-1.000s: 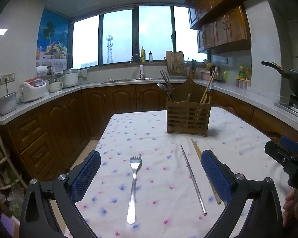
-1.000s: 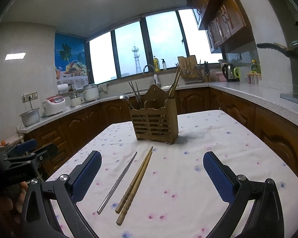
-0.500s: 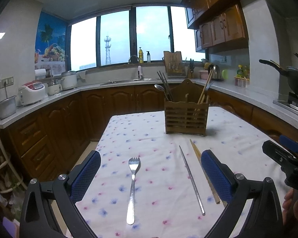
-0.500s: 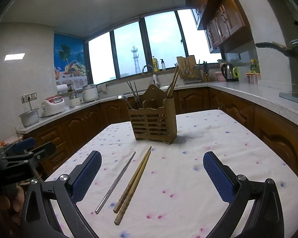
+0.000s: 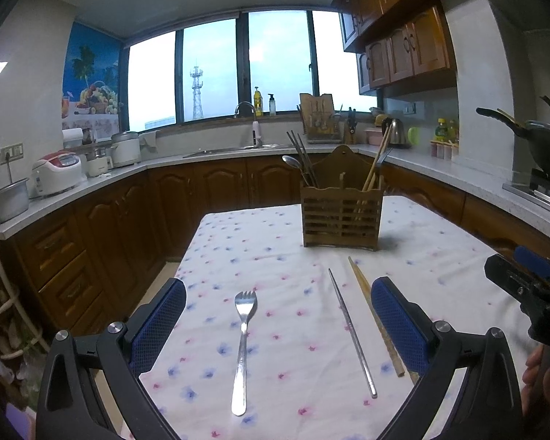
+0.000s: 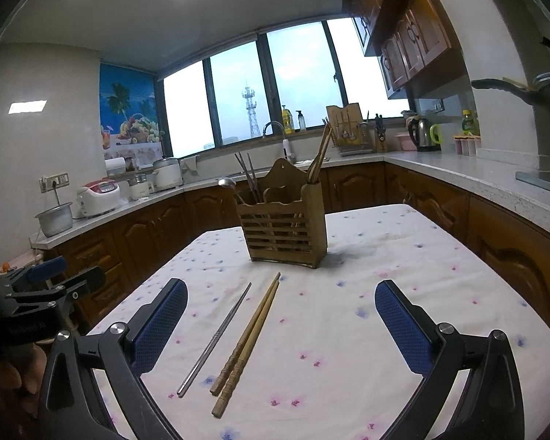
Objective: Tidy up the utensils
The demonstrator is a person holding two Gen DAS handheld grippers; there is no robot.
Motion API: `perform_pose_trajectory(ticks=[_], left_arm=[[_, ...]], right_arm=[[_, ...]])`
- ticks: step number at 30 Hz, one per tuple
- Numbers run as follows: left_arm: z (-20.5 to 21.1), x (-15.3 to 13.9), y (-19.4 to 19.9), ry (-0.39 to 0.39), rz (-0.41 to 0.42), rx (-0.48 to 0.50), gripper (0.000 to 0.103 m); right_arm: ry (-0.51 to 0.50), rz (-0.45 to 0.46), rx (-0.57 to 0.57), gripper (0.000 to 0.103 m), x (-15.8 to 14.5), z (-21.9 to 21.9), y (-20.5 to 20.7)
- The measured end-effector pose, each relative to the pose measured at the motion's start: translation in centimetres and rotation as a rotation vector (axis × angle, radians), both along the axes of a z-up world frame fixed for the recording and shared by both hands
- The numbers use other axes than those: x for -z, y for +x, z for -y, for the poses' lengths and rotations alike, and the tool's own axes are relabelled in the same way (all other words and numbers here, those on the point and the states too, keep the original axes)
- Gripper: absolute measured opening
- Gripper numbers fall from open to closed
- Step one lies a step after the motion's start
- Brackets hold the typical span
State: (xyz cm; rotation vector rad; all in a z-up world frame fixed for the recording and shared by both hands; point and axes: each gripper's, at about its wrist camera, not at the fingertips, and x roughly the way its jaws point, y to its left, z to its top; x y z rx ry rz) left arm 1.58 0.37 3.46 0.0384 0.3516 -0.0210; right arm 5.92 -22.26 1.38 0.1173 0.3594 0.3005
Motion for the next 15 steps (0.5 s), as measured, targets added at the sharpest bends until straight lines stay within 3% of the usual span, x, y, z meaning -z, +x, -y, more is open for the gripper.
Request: perform_pose_trajectory(ticks=[15], left_arm=[[0.2, -0.1, 0.2, -0.007, -0.011, 0.000, 0.102]], right_arm=[[0.008, 0.021, -0.006, 0.103, -1.0, -0.2, -0.3]])
